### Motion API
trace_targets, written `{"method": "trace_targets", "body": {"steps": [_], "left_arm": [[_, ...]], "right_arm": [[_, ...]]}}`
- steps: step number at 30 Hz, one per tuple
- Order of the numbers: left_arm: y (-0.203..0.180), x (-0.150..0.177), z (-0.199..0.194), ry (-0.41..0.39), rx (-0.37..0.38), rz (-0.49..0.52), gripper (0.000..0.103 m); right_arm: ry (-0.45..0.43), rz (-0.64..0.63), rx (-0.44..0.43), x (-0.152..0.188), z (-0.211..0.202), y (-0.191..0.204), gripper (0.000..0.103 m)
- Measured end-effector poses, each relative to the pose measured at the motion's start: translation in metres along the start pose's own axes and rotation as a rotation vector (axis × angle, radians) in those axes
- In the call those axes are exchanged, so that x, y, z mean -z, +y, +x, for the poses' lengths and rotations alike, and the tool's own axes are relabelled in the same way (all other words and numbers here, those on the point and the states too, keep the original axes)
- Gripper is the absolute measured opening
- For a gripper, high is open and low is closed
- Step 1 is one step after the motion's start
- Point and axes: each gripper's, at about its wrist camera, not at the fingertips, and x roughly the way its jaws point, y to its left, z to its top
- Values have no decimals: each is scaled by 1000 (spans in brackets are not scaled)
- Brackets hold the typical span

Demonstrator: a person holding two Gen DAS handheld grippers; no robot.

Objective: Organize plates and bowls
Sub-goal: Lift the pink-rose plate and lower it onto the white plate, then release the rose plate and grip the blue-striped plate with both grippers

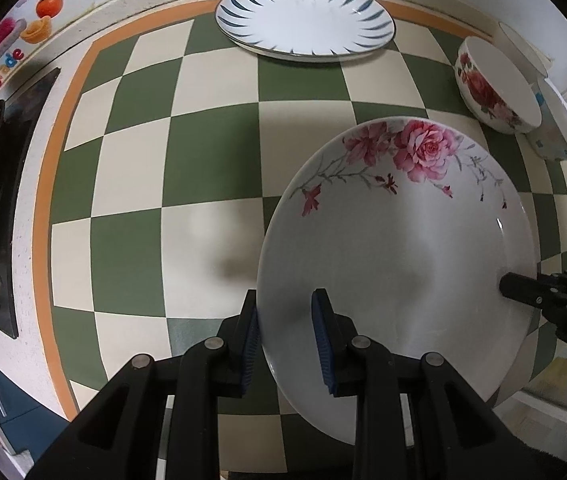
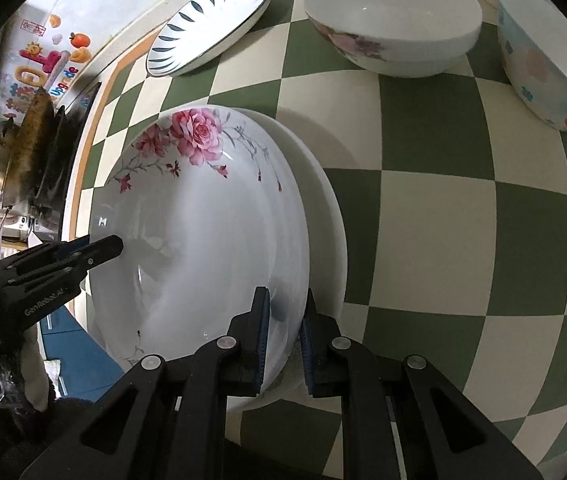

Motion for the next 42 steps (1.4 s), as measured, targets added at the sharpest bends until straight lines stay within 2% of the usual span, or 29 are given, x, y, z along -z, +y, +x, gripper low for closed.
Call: {"method": "trace_targets", "body": {"steps": [6,11,21,25,30,33,35,38,42], "left_arm": [[-4,-1,5,20,-4,11,23],[-10,-4,2,5,-3,35,23],[-7,-3,4,11,-9,47,23],[1,-9,-15,-29,-24,31,23],[18,-39,-50,-102,-16,-14,24],[33,-76,-72,-153,3,-66,26],[48,-101,-76,-169,10,-103,27],[66,-138,-70,-163,35,-151,30],[81,-179,-41,-101,59,-196,30]], "right_arm": [[20,34,11,-4,0,-2,17],[26,64,37,-8,-8,-1,19],[55,42,93,-4,-14,6,19],[64,54,121,-3,-21,0,19],[29,70,78,-16,-47,-1,19],[-30,68,20,-43,-73,11,21],[-76,45,0,-68,-86,24,38],[-142,27,-21,-122,-97,40,44],[-164,41,-21,-182,-81,49,44]]}}
